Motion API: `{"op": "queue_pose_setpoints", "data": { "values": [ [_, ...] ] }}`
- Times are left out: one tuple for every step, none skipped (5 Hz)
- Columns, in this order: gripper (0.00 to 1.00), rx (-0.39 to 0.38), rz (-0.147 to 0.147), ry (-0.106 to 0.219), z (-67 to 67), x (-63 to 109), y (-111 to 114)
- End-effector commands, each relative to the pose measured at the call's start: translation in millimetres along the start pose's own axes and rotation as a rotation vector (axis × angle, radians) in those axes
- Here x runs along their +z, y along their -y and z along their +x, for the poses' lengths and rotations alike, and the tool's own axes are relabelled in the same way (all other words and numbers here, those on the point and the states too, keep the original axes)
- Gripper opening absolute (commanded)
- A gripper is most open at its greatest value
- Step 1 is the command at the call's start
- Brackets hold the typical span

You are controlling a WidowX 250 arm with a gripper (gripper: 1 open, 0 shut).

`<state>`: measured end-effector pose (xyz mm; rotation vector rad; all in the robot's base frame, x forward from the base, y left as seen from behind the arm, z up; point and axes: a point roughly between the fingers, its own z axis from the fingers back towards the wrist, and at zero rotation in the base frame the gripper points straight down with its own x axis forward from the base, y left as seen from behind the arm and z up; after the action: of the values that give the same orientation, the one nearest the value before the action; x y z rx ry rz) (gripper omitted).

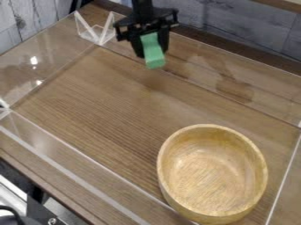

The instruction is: Move green object from inside the wooden bowl to the table next to it

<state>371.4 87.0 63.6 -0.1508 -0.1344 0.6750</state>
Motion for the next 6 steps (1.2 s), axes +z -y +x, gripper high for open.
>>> {"op": "queue_pose_setpoints", "data": {
  "values": [
    [0.00,-0.105,-0.028,0.034,1.6,11.1,2.7],
    [1.00,-0.187,-0.042,0.013,-2.2,8.4,7.6],
    [1.00,-0.139,-0.048,0.018,-0.2,16.8,3.2],
    [1.00,-0.090,-0.053,0.028,3.6,28.7,-0.7],
    [1.00,-0.047,-0.027,0.032,5.5,15.9,-4.1],
    [1.00,-0.006,-0.002,0.036,7.3,3.1,-6.5]
  ]
}}
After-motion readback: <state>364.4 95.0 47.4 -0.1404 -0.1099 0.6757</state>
